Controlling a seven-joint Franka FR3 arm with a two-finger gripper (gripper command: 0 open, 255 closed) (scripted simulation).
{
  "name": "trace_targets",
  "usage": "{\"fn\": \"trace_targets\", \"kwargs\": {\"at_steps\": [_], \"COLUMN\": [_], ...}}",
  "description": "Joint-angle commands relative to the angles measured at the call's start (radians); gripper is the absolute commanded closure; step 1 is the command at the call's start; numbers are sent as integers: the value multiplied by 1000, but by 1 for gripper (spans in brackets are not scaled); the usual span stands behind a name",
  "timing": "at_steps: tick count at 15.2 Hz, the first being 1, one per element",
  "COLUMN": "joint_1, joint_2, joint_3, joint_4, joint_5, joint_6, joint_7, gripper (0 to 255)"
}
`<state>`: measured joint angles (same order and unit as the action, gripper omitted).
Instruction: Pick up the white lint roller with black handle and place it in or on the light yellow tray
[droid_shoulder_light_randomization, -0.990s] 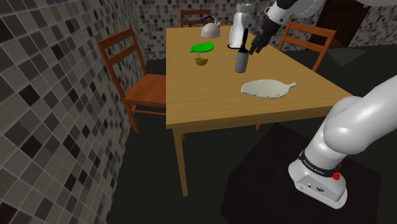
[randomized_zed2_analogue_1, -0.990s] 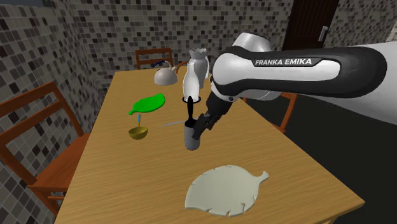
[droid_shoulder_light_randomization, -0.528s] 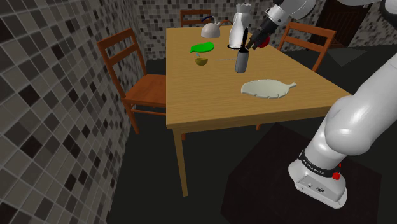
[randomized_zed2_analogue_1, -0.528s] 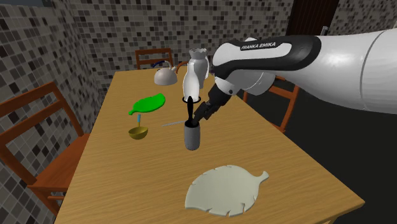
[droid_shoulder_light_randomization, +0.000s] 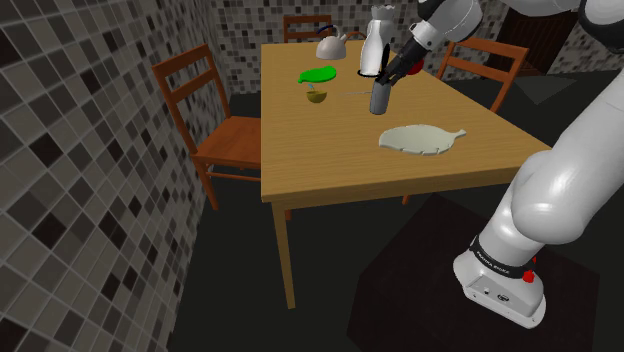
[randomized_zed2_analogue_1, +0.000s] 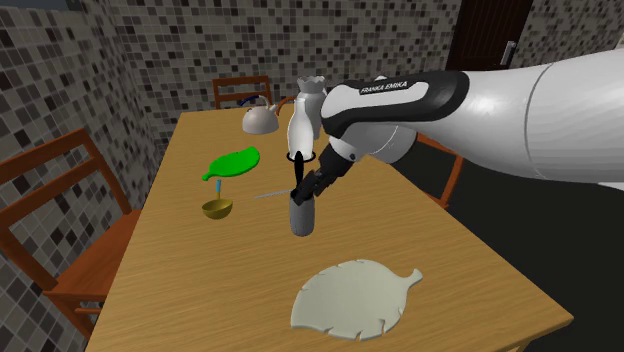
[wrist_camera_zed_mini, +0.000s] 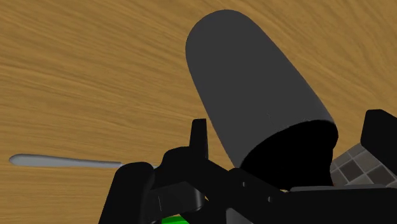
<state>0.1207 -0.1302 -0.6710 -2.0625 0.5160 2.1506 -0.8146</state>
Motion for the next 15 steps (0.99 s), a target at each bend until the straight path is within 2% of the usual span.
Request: {"fn": "trace_targets", "kwargs": {"at_steps": [1,6,7,15], "joint_1": [1,1,1,1], "joint_2": [4,4,4,5], "joint_3": [0,0,0,0], "joint_4": [-1,-1,-1,-1], "joint_5": [5,5,5,5], "joint_6": [5,5,5,5], "joint_7": [-3,-3,-3,-3], "gripper": [0,0,255,255]}}
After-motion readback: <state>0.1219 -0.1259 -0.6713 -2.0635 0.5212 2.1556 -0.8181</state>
